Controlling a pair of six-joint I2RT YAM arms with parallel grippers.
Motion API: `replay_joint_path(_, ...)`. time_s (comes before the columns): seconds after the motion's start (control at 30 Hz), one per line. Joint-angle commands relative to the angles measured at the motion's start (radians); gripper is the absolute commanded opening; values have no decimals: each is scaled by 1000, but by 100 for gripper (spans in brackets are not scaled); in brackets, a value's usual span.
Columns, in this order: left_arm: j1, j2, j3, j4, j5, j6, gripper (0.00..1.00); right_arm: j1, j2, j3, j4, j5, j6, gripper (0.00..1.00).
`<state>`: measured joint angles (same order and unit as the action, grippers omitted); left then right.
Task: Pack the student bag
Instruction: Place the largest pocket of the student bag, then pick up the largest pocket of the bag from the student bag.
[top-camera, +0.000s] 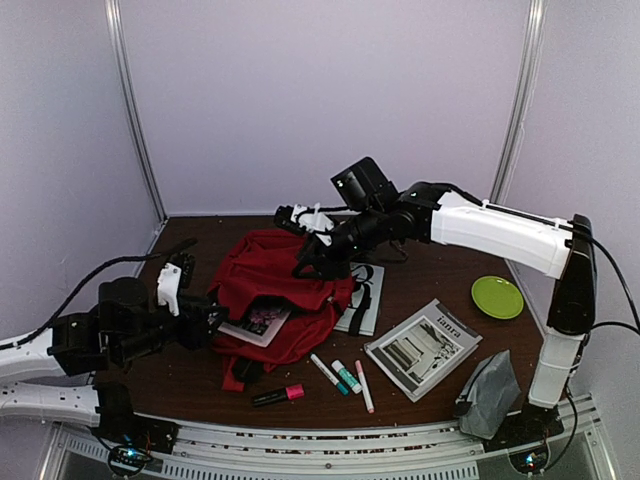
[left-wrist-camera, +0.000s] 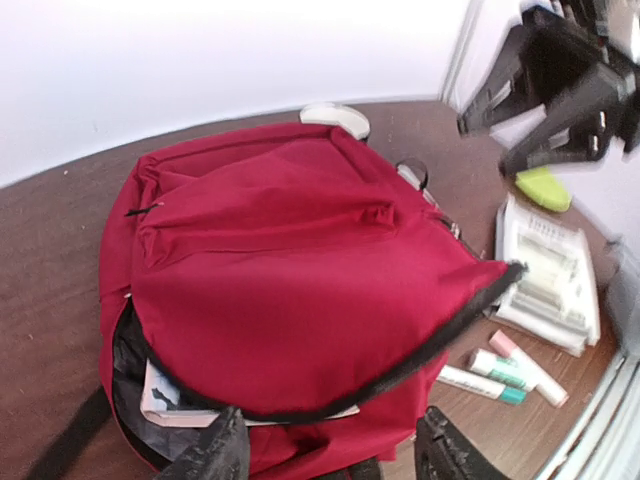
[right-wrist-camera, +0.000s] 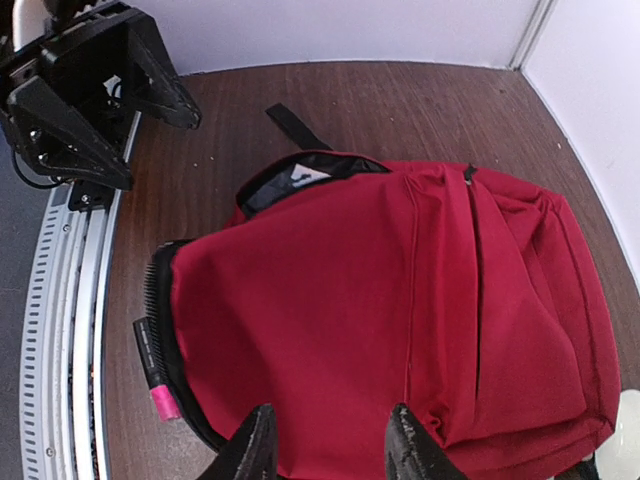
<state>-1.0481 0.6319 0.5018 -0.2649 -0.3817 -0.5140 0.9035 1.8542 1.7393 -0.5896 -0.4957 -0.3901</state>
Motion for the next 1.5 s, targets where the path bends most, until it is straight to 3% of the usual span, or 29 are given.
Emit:
replay_joint_path(0.0,-3,185,101,-72,104,281,61,-44,-52,-81,-43,-7,38,34)
replay_joint_path(0.03,-7,220,114,-63,142,344,64,-50,-62,-99,-35,-17,44,32)
replay_joint_path(0.07,-15,243,124,-53,146,380,73,-55,-65,-113,-28,-21,56,32)
replay_joint_path(0.1,-27,254,124,-32,145,417,96,-60,-67,-122,-28,-26,64,31)
replay_joint_path(0.13,-40,252,115,3,134,452,98,-63,-71,-127,-30,-27,71,31)
replay_joint_path(0.23,-47,238,94,81,133,511,98,-83,-88,-160,-25,-21,107,35)
replay_joint_path(0.4,-62,294,137,-28,132,612,98,-131,-117,-304,49,7,197,52)
replay_joint_path(0.53,-91,332,165,-132,142,670,97,-172,-85,-323,30,34,280,61)
replay_joint_path(0.73,-96,399,185,-187,102,770,93,-176,-52,-333,-2,-16,256,76)
replay_joint_path(0.8,-96,446,196,-215,88,795,92,-175,-27,-324,-15,-29,255,77)
replay_joint_path(1.0,-95,513,196,-139,-23,831,74,-173,69,-241,-77,-46,228,79)
replay_joint_path(1.13,-72,514,205,-64,-57,793,55,-171,133,-175,-82,-22,239,78)
replay_joint_path(1.17,-61,510,205,-48,-59,779,42,-170,153,-153,-89,-22,241,77)
replay_joint_path(1.2,-48,510,202,-35,-77,756,18,-169,173,-127,-93,-26,240,76)
replay_joint_path(1.23,-26,513,199,-31,-82,735,7,-167,197,-101,-94,-31,236,75)
replay_joint_path(1.3,-5,523,191,-33,-55,723,0,-162,251,-31,-99,-26,230,70)
replay_joint_path(1.47,-5,470,221,-90,-39,610,0,-153,415,220,-138,-20,276,53)
